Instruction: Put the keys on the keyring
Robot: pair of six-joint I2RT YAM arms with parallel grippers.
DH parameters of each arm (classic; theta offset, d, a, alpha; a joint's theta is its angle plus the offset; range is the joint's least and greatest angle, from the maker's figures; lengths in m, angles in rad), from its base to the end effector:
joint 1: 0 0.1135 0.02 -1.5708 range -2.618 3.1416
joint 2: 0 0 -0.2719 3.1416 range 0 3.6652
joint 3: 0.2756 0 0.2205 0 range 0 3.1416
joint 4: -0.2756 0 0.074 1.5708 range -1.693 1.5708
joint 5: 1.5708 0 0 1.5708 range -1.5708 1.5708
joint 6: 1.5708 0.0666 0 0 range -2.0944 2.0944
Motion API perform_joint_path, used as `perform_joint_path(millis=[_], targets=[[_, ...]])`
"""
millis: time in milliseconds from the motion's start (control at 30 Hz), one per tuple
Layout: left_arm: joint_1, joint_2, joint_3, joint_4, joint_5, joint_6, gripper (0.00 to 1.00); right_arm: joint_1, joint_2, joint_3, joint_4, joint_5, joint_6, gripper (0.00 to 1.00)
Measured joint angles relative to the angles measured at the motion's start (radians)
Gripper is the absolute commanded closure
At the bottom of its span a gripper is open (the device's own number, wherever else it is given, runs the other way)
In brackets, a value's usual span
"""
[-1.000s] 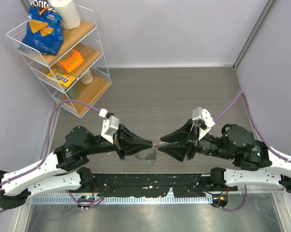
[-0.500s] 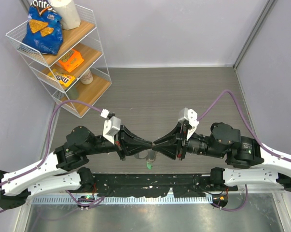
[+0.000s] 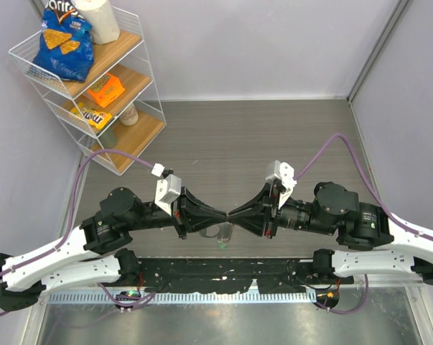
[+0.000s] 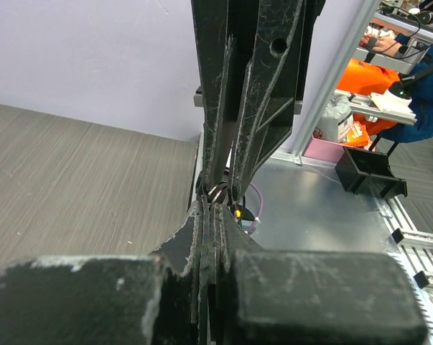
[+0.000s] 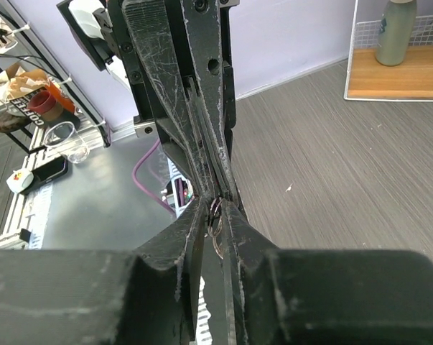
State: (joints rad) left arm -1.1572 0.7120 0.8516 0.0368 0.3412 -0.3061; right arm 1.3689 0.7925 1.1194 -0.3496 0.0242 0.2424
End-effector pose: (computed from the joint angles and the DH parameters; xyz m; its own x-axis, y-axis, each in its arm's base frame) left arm 0.0401 -0.1468 0.4041 -0.2327 -0.1764 -0.9564 0.9703 0.0251 -0.2407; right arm 0.0319 0.1479 0.4289 -0.2384 0.0322 -0.9706 -0.9450 0.2230 0.2394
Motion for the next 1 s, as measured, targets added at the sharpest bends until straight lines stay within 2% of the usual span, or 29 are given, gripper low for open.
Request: perform_joint_path(millis=[100,133,367,400,467,600,733,1000], targets=[[0.0,0.0,0.0,-0.005,0.002,0.0,1.0,0.0,0.002,0.0,-0.011,0.0,0.0,0.87],[0.0,0.0,0.0,-0.006,0.002,0.0,1.0,0.0,0.002,0.001,-0.014,0.0,0.0,0.94],[0.0,0.0,0.001,-0.013,0.011,0.0,1.0,-0.001,0.006,0.005,-0.025,0.001,-0.003,0.95],[0.0,0.0,0.001,-0.013,0.014,0.0,0.97,-0.001,0.004,0.005,-0.024,0.0,-0.004,0.95],[0.0,-0.002,0.001,-0.009,0.023,-0.001,0.78,-0.001,0.002,0.005,-0.021,0.0,-0.005,0.95],[0.0,-0.018,-0.002,0.036,0.046,-0.012,0.59,-0.001,-0.02,-0.006,-0.009,-0.014,-0.024,0.95],[0.0,-0.068,-0.025,0.122,0.068,-0.035,0.54,-0.001,-0.077,-0.051,0.038,-0.054,-0.056,0.95],[0.0,-0.095,-0.056,0.282,0.08,-0.088,0.53,-0.001,-0.217,-0.192,0.246,-0.141,-0.148,0.95]])
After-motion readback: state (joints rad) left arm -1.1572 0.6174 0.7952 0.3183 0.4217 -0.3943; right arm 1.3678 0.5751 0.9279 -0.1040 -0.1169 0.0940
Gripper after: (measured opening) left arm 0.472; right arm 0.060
